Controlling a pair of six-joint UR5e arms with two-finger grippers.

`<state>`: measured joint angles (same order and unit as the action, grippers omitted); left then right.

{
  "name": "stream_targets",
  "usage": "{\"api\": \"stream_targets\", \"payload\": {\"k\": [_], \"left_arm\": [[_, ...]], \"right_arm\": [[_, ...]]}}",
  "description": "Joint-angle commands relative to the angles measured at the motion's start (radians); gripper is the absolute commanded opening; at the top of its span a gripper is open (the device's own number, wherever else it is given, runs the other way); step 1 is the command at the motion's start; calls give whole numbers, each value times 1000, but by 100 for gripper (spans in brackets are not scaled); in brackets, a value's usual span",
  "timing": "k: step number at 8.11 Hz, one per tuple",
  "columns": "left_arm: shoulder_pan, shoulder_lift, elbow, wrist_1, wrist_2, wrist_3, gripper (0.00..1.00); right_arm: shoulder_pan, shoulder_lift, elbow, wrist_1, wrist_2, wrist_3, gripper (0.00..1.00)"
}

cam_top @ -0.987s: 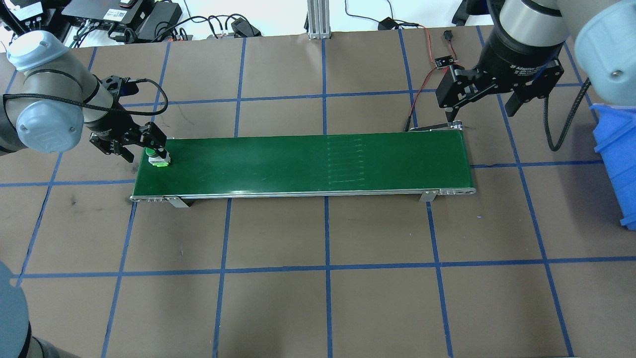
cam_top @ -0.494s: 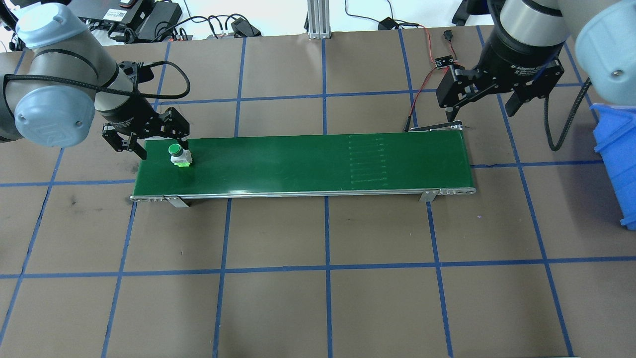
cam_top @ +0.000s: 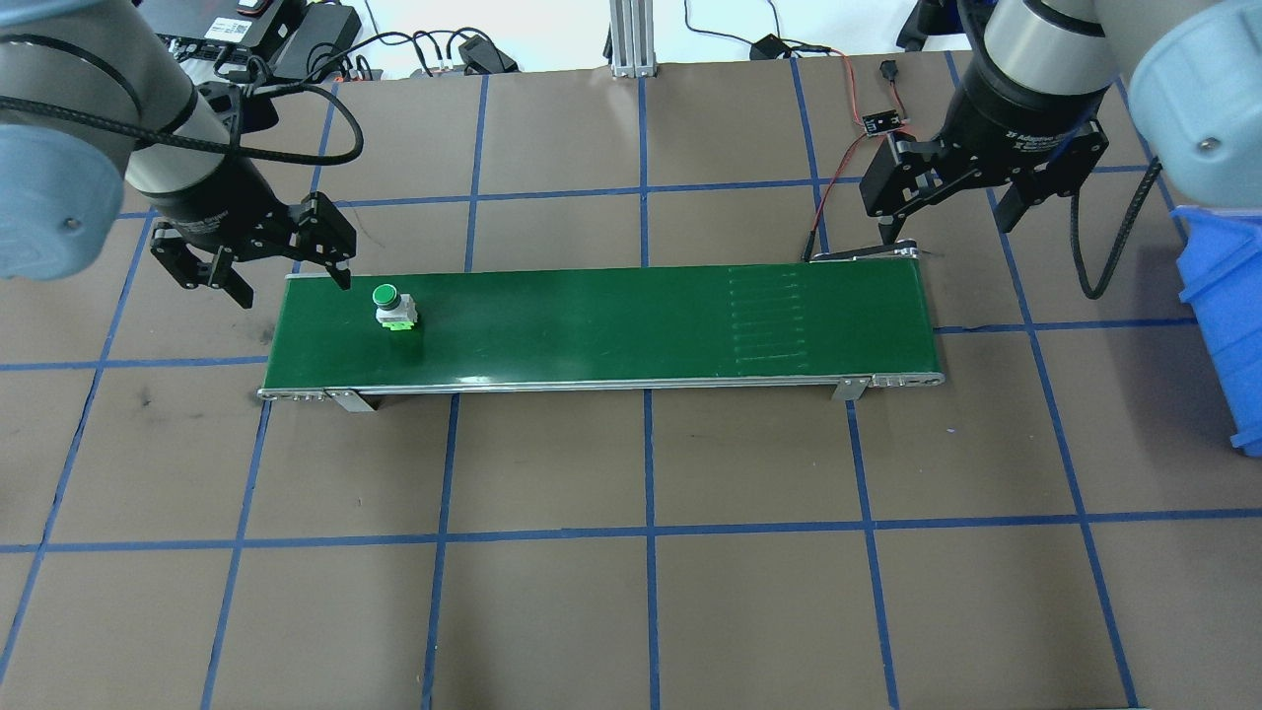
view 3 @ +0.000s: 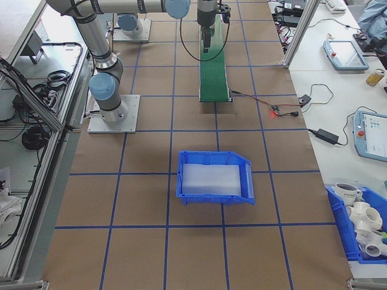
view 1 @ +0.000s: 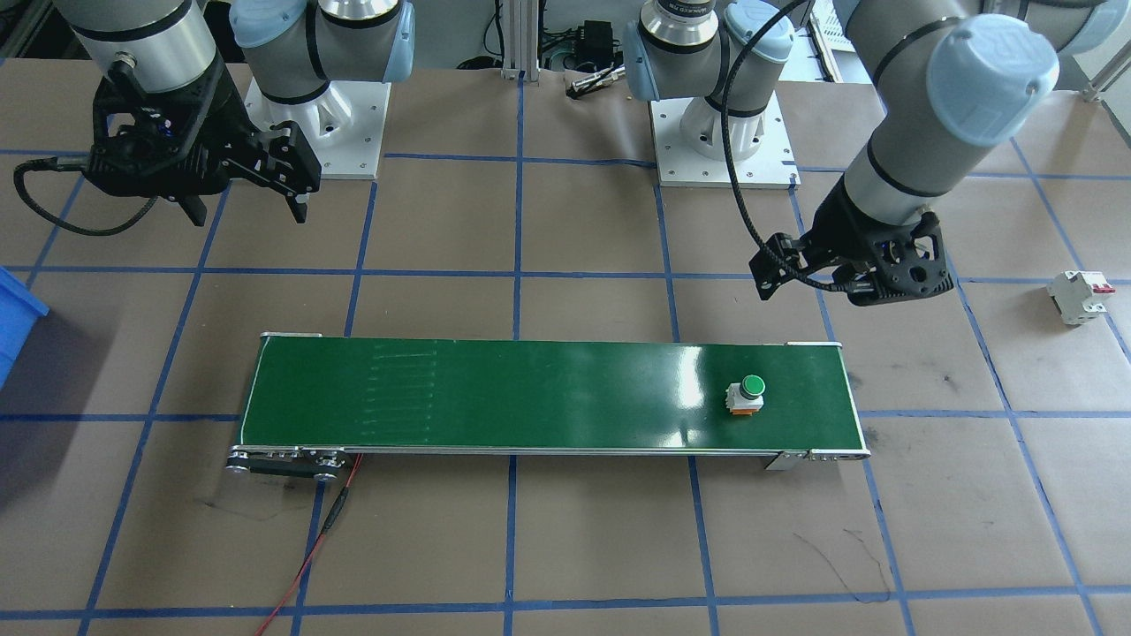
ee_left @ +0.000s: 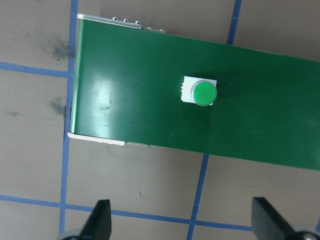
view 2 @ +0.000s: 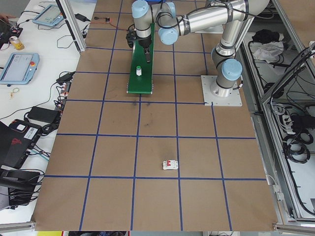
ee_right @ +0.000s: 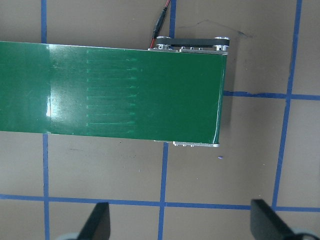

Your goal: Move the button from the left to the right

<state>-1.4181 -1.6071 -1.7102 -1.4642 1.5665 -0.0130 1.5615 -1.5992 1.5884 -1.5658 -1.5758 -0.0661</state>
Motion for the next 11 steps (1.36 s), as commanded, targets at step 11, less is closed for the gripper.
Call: {"api": "stream_targets", "payload": {"k": [11], "left_arm": [[-7, 68, 110, -162, 23, 68, 100]], "right_arm": [[-24, 252, 94, -292, 112, -3, 100]]}}
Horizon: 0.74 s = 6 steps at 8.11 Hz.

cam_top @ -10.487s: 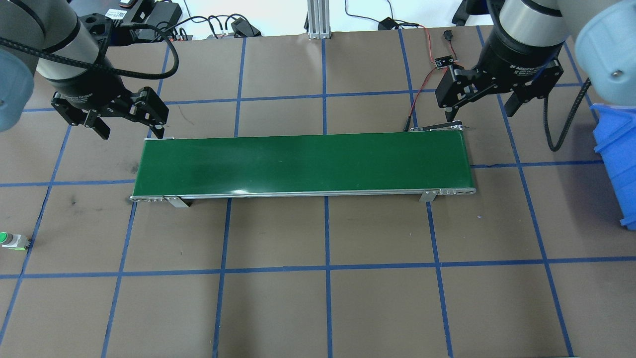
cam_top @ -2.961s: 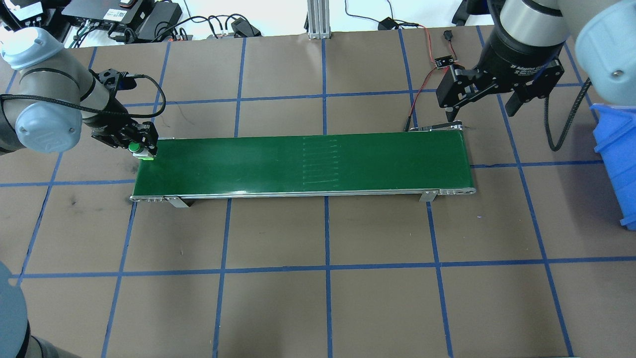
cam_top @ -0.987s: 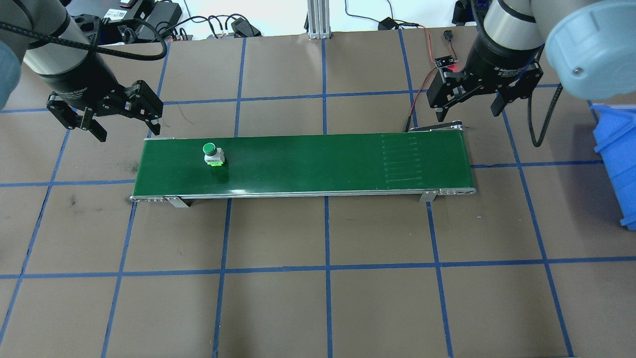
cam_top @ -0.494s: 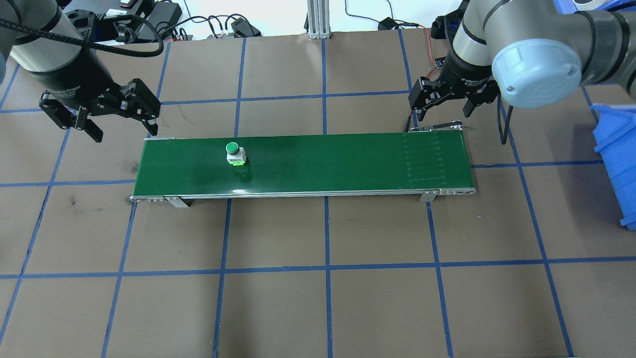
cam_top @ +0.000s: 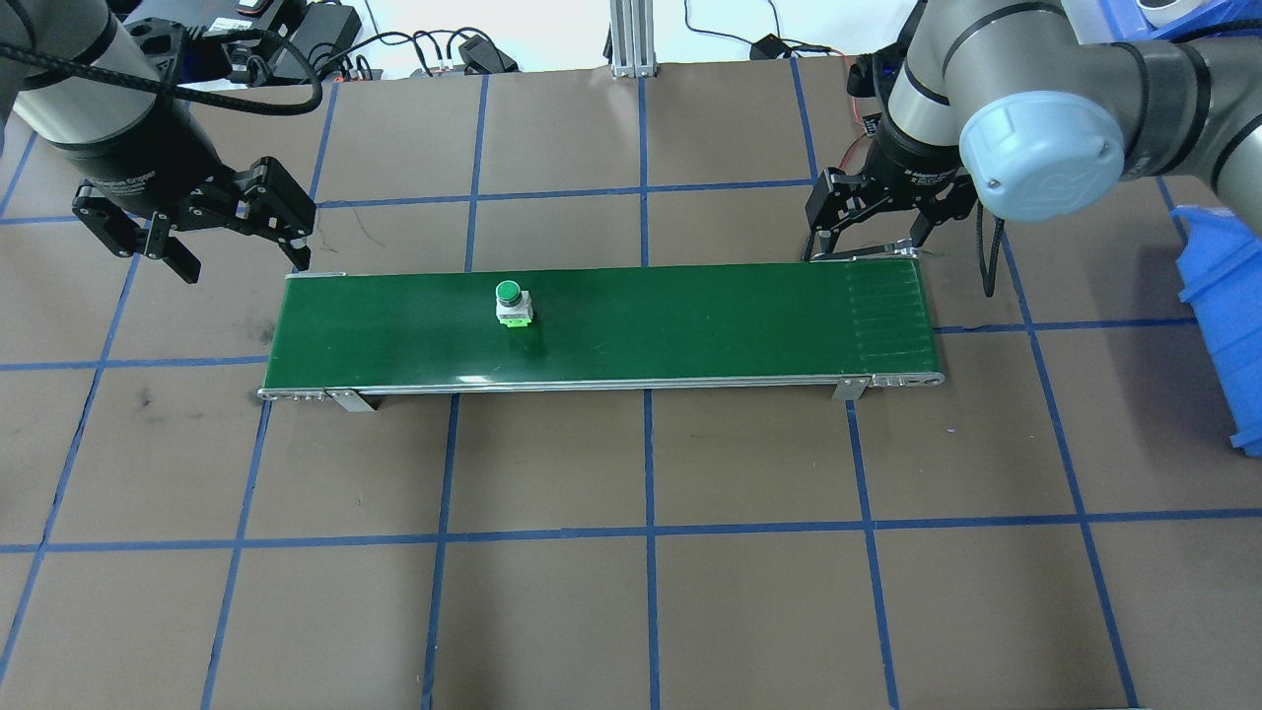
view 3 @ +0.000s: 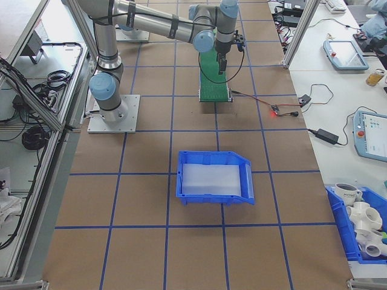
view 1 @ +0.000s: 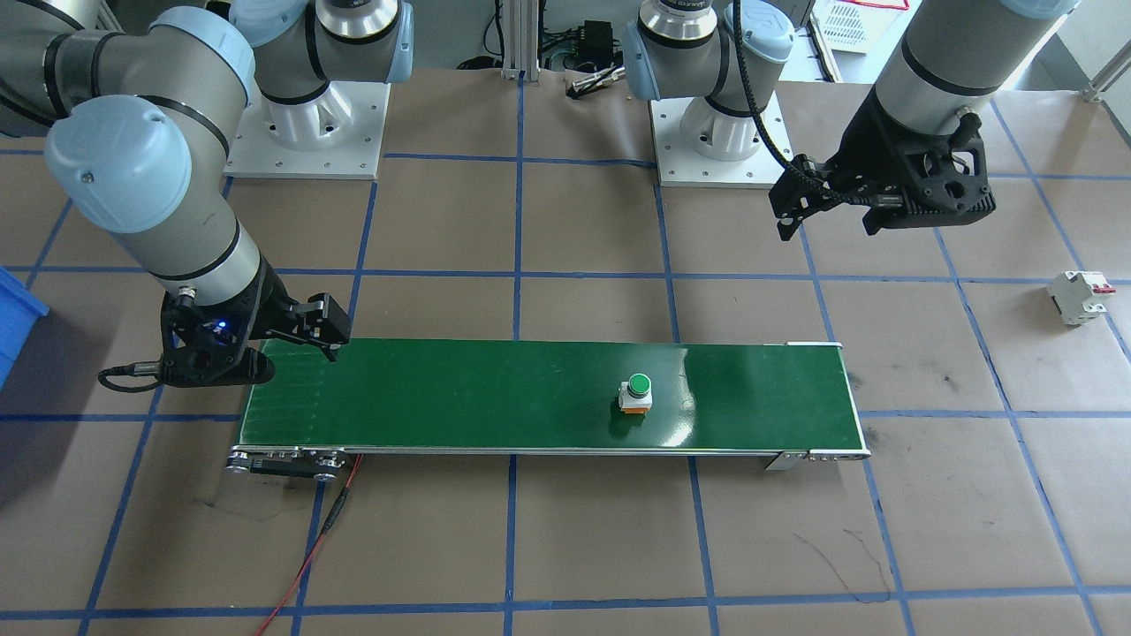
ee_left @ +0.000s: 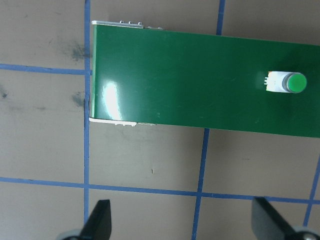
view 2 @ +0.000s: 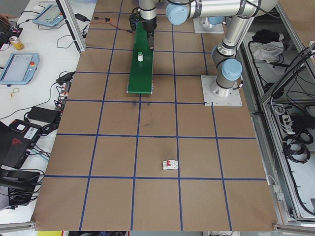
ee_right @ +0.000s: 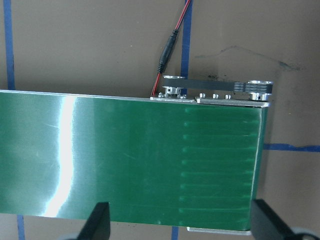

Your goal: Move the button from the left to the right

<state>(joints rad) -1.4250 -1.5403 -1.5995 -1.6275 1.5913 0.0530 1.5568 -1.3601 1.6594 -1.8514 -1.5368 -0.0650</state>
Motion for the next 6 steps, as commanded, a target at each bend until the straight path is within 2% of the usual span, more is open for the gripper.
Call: {"api": "stream_targets", "payload": {"k": [1, 2, 3, 5, 6], "left_arm": [[0, -1, 1, 3, -2, 2, 100], [0, -1, 1, 3, -2, 2, 100], [0, -1, 1, 3, -4, 2, 100], [0, -1, 3, 4, -4, 2, 100], [0, -1, 1, 5, -7, 1, 100]], "right_arm": [[-74, 9, 36, 0, 114, -24, 100], [-122, 6, 48, -3, 162, -94, 100], [-133, 6, 51, -29, 173, -120, 100], [-133, 4, 68, -64, 176, -104, 98], [-133, 3, 72, -78, 205, -5, 92]]}}
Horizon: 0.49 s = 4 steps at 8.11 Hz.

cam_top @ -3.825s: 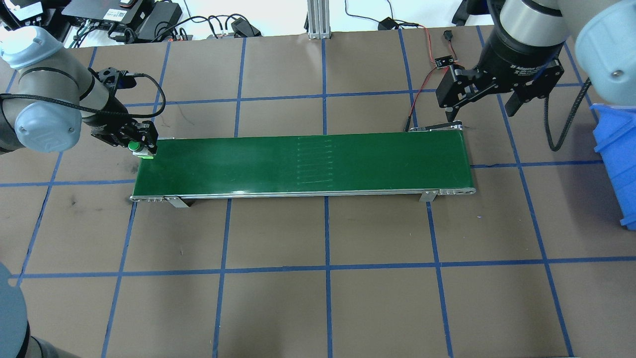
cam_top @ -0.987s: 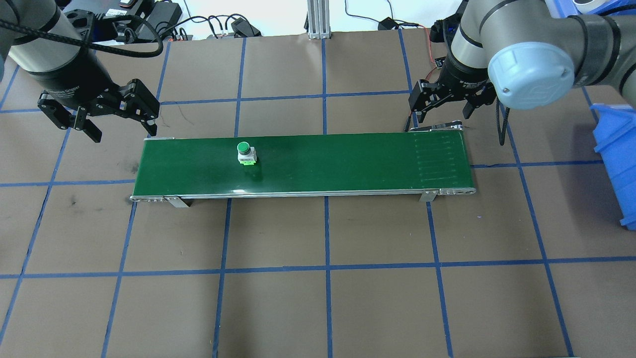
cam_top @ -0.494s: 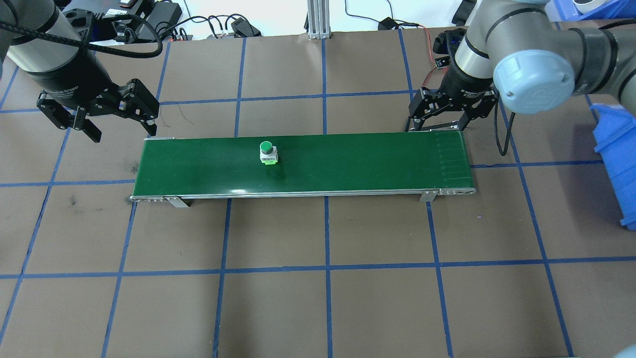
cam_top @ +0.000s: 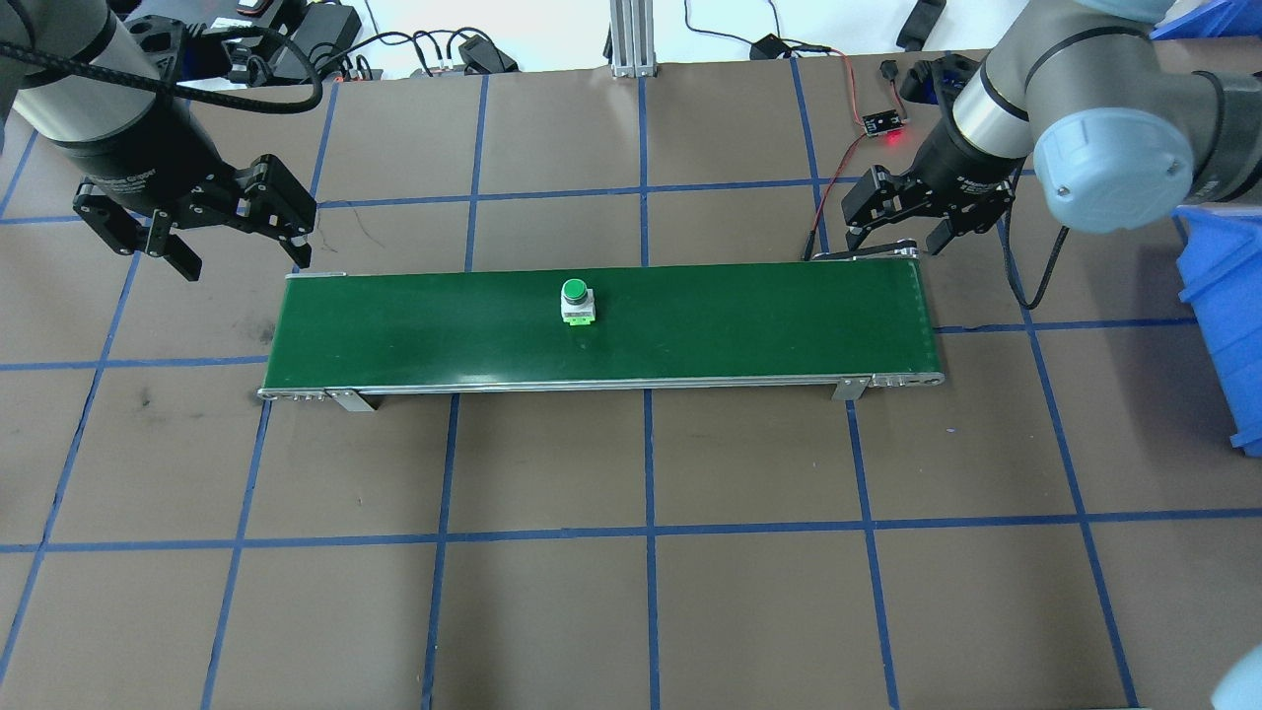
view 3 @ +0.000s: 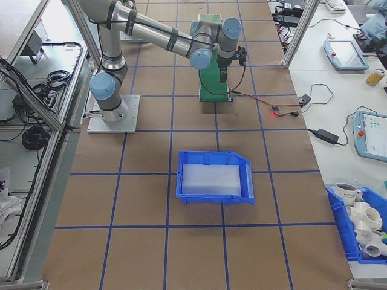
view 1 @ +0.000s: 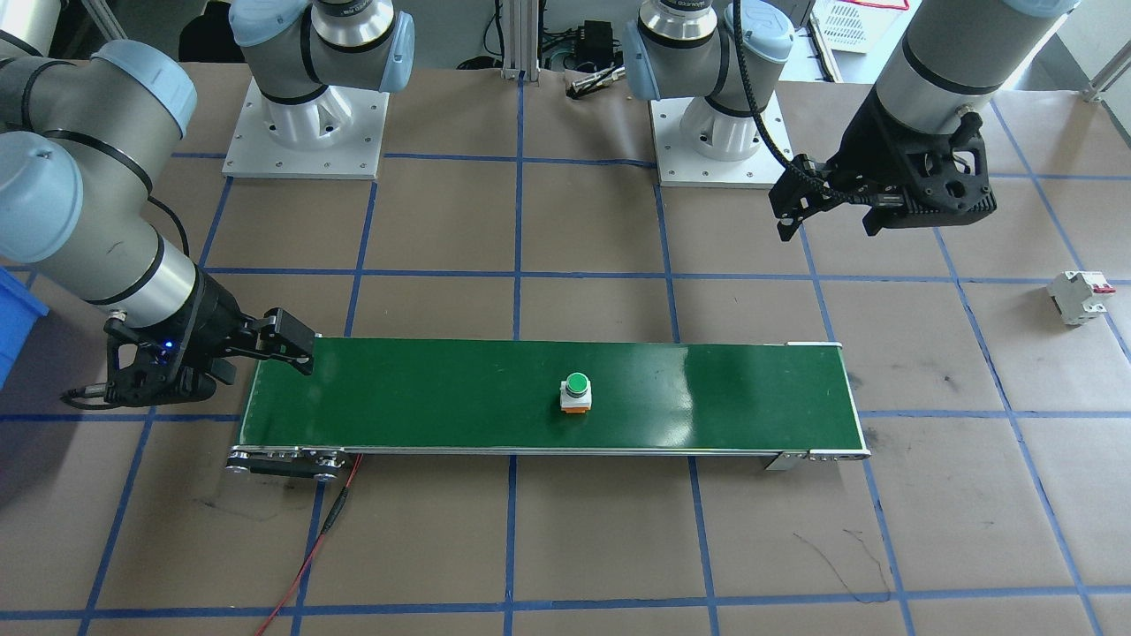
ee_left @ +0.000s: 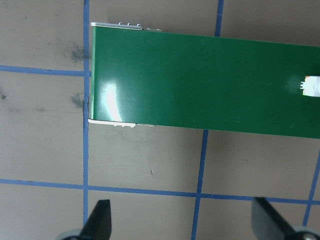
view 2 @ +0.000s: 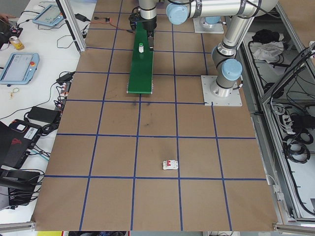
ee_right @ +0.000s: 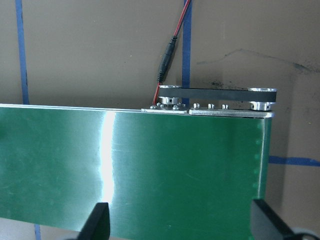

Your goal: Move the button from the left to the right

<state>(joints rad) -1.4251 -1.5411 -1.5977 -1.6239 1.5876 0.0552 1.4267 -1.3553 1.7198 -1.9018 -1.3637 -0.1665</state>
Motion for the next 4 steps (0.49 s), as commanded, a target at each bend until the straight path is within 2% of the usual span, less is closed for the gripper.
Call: {"api": "stream_targets", "payload": {"k": [1, 4], "left_arm": [[0, -1, -2, 1, 0, 0, 100], [0, -2, 1, 1, 0, 0, 100]], "right_arm": [[0, -5, 17, -29, 53, 157, 93], [3, -5, 21, -28, 52, 153, 93]]}}
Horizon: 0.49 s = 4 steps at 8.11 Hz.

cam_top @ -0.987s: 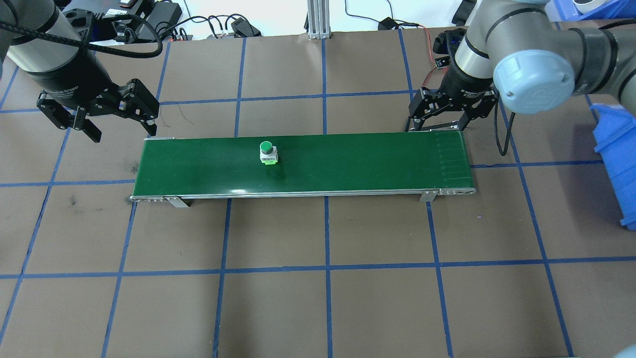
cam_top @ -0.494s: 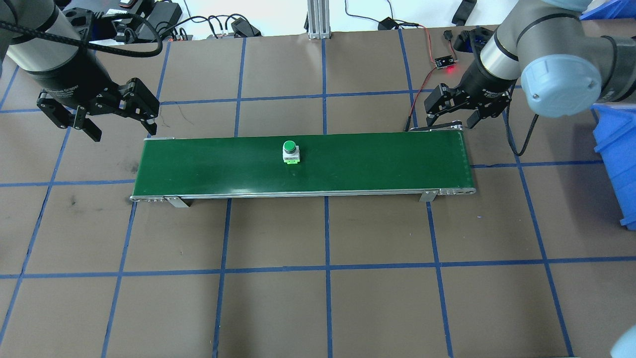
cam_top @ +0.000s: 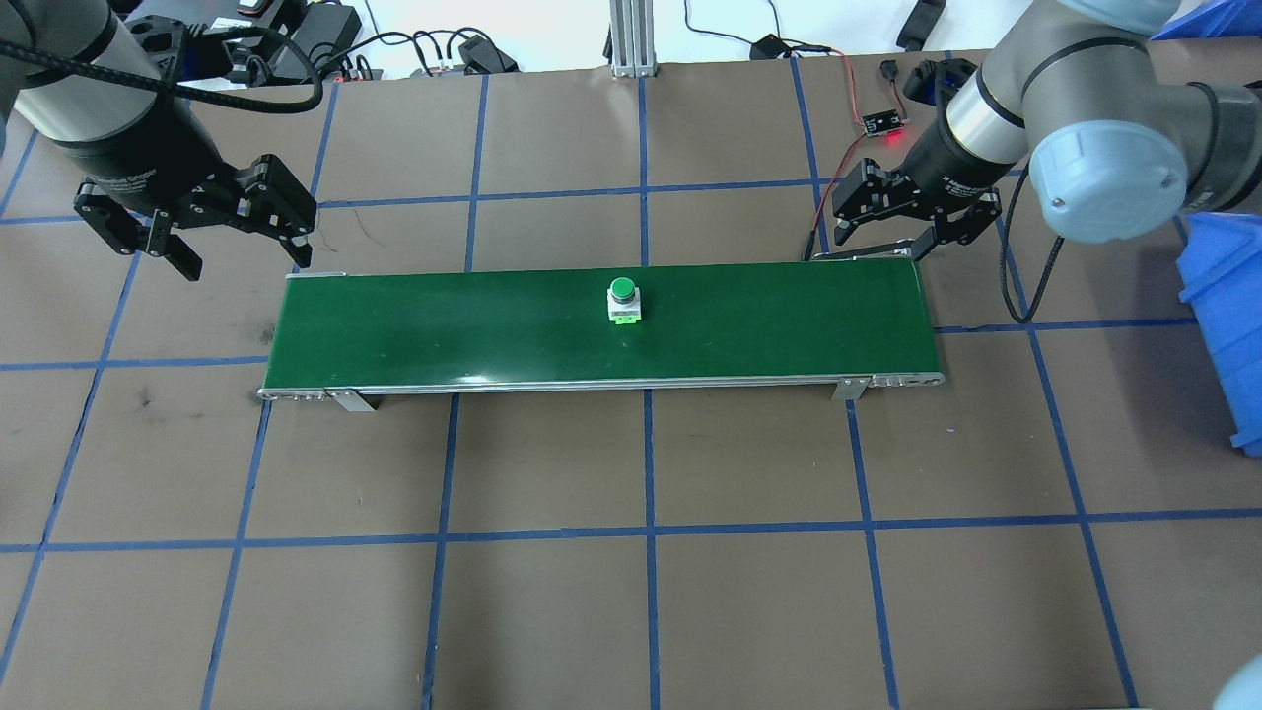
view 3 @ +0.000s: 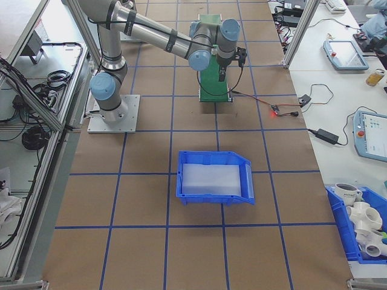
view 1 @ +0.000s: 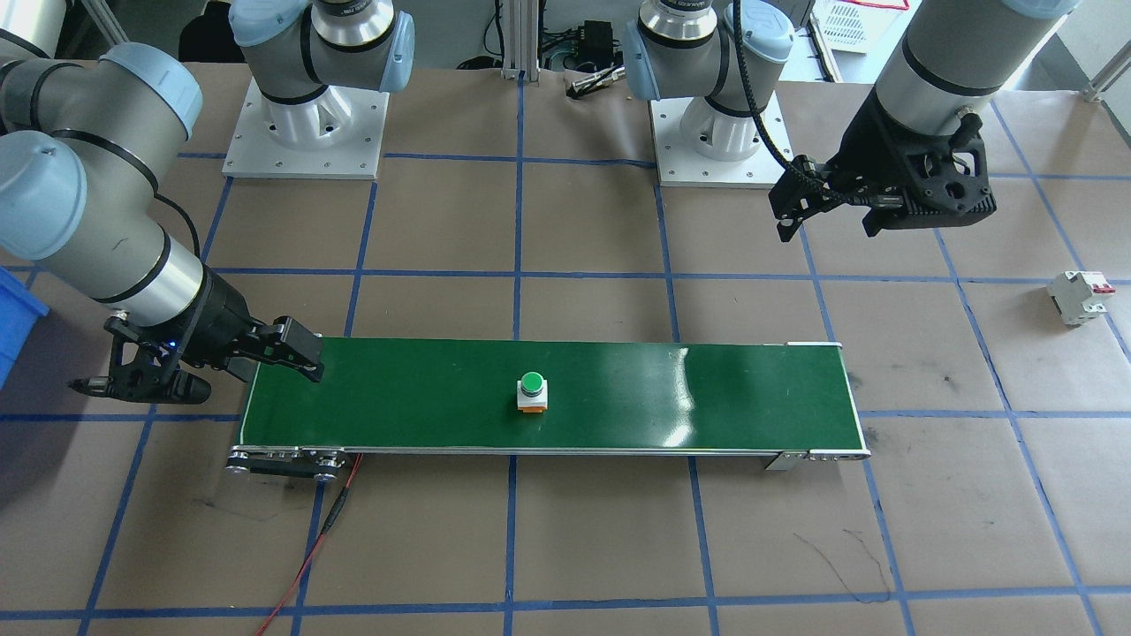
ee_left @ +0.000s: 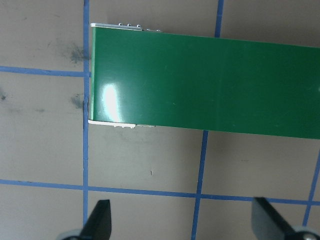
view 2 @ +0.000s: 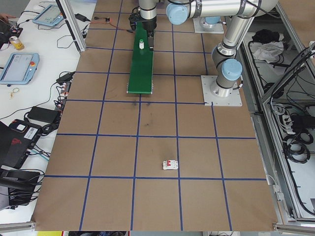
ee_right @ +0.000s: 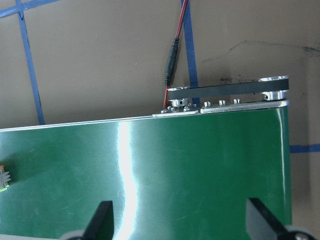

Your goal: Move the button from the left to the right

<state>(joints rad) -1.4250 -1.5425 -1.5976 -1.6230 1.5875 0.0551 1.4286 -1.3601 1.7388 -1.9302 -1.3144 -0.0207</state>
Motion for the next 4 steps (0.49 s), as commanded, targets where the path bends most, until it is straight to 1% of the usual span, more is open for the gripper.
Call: {"api": "stream_targets", "payload": {"k": [1, 4], "left_arm": [[0, 2, -2, 0, 0, 0, 100], [0, 2, -2, 0, 2, 0, 100]], "right_arm": [[1, -1, 2, 0, 4, 8, 93], [21, -1, 5, -1, 4, 37, 92]]}}
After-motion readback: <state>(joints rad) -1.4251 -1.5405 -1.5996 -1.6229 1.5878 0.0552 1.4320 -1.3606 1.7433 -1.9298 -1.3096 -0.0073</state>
